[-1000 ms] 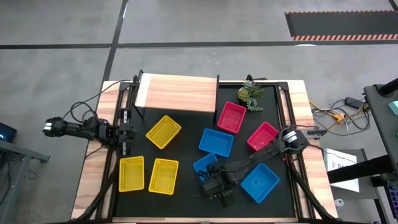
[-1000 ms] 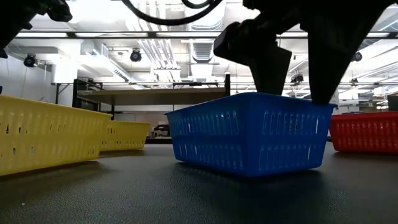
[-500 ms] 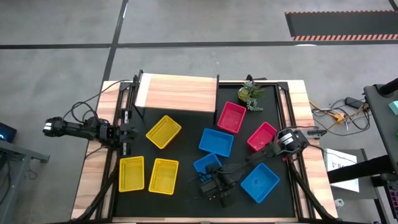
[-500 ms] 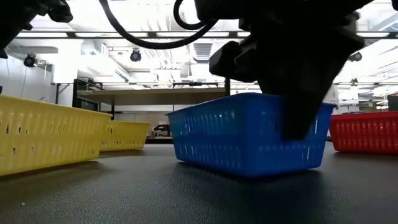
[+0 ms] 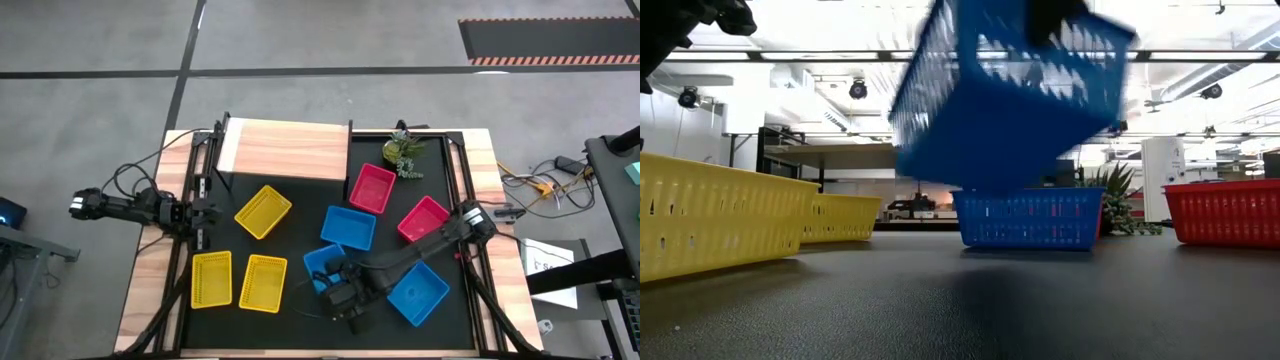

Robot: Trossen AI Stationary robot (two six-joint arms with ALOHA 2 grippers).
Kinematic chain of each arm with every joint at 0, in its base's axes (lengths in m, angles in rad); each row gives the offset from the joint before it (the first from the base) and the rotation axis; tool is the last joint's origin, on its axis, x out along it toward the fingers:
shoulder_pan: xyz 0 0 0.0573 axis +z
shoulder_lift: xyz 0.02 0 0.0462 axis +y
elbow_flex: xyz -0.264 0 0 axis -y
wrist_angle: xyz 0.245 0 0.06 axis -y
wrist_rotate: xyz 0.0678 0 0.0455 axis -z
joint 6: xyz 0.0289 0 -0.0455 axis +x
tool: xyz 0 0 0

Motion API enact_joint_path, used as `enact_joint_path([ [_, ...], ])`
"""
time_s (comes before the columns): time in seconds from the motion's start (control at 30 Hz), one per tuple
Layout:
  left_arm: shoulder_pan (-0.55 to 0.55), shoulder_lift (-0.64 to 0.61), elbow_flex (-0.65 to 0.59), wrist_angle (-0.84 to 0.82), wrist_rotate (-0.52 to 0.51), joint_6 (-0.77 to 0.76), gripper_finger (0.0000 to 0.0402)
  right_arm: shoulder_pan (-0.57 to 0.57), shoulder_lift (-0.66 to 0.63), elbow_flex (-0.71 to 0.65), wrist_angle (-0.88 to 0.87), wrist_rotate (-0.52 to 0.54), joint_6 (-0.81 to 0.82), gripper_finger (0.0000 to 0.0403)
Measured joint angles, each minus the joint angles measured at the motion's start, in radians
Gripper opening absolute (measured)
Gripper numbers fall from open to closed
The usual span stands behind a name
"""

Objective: Stack baskets on shelf by color
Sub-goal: Put the bottom left blue bin on the shelf

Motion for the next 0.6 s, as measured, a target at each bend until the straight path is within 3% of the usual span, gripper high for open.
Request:
enact_joint_path([
  [0.23,0.000,0.000,0.000,0.002,0.000,0.000,0.0000,-0.009,-0.001,0.240,-0.149,0.298,-0.094,0.0008],
  [0.4,0.000,0.000,0.000,0.002,0.000,0.000,0.0000,-0.062,-0.002,0.326,-0.195,0.574,-0.191,0.0008],
  [0.6,0.000,0.000,-0.001,0.002,0.000,-0.001,0.0000,-0.215,-0.002,0.354,-0.194,0.601,-0.301,0.0008],
])
